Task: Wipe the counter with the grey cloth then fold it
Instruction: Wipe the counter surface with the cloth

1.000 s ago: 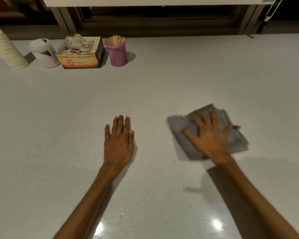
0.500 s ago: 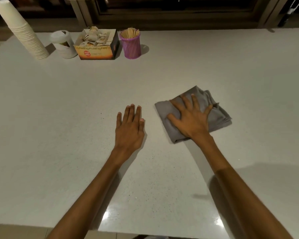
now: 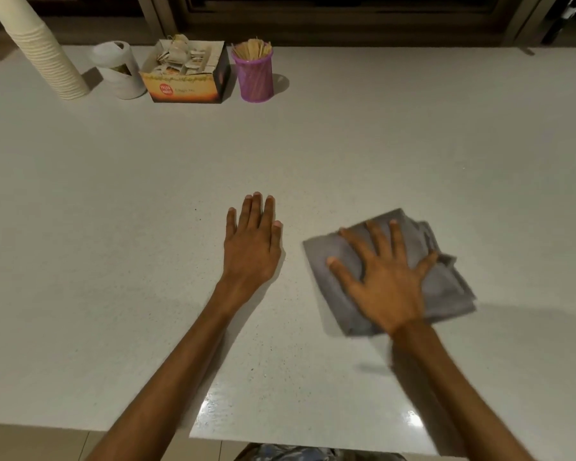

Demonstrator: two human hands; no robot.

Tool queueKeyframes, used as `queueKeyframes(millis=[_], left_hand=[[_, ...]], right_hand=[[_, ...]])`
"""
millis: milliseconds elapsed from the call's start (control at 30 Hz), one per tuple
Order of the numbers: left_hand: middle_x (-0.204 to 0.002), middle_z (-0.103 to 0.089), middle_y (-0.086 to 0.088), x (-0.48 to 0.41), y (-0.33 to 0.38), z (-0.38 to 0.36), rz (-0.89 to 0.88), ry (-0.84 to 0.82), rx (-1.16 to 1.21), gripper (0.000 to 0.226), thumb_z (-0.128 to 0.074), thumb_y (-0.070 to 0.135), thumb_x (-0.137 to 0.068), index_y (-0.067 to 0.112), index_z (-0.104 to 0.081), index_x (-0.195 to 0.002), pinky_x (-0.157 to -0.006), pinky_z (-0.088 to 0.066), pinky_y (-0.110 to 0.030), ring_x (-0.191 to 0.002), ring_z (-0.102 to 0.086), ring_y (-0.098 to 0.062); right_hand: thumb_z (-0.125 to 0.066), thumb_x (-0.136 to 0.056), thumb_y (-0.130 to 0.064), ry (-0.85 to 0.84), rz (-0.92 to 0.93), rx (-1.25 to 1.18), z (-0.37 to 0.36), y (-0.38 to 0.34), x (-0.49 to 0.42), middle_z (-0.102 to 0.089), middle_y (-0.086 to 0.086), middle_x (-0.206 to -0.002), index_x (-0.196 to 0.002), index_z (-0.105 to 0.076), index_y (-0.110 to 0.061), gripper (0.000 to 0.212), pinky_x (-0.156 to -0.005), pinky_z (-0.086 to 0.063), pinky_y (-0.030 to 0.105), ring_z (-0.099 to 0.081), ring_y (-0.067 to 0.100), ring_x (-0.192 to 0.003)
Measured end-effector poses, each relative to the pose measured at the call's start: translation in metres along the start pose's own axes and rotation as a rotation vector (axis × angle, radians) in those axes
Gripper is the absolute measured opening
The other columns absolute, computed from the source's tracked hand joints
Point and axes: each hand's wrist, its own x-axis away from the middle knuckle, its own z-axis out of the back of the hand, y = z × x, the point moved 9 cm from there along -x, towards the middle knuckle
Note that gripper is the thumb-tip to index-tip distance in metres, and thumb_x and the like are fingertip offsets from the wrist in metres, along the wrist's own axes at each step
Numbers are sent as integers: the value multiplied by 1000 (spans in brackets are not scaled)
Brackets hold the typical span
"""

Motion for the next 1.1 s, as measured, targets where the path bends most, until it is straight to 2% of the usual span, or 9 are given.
queueKeyframes(millis=[133,267,467,567,733,900,967,1100], left_hand=[[-163,-8,-9,0,1,2,8,9,-5,55,-13,34,-102,16,-8,-154,-124,0,-46,-152,-1,-20],[-163,-8,-9,0,2,1,8,7,-9,55,-13,34,-102,16,-8,-154,-124,0,-46,-152,-1,-20],[-163,-10,-10,0,2,2,-4,22,10,54,-14,33,-102,15,-10,-153,-124,-1,-46,-152,-4,-21],[-163,-10,-9,-1,1,2,0,28,16,54,-15,33,-102,16,-10,-153,-124,-1,-46,-152,-4,-21],[-163,-10,-9,0,2,2,2,32,22,54,-15,33,-102,16,-11,-153,-124,-1,-46,-152,-3,-20],[-163,-9,-9,0,4,4,7,25,24,54,-15,33,-102,16,-10,-153,-124,-2,-48,-152,-2,-20],[-163,-8,-9,1,4,4,10,16,20,54,-14,33,-102,16,-9,-154,-124,-2,-48,-152,-1,-20],[-163,-7,-7,0,3,4,4,11,21,55,-13,35,-102,17,-8,-154,-124,-1,-46,-152,-1,-19]], right_hand=[[-26,-88,-75,36,-35,-101,17,24,-98,-18,-2,-162,-147,-26,-48,65,-104,0,79,-5,27,-151],[-25,-83,-82,-5,-95,-91,16,16,-150,-12,-2,-164,-149,-24,-47,75,-104,4,79,1,28,-151],[-19,-82,-84,47,108,23,3,-7,-52,-8,-5,-165,-150,-15,-48,77,-109,-2,75,-5,27,-151],[-14,-81,-87,59,112,35,-1,3,-7,-8,-10,-164,-149,-10,-54,76,-110,-1,72,-4,21,-152],[-18,-78,-88,90,21,23,16,34,-65,-17,-4,-163,-149,-17,-47,82,-109,-5,75,-8,23,-151],[-25,-81,-84,12,-95,-39,21,18,-146,-8,0,-165,-152,-16,-44,82,-105,3,78,3,29,-151],[-22,-82,-83,3,-47,-6,14,1,-127,-2,2,-165,-153,-10,-43,82,-106,3,78,6,31,-151],[-17,-84,-82,124,79,44,-1,-16,-25,-3,0,-165,-152,-6,-46,78,-107,1,76,2,31,-151]])
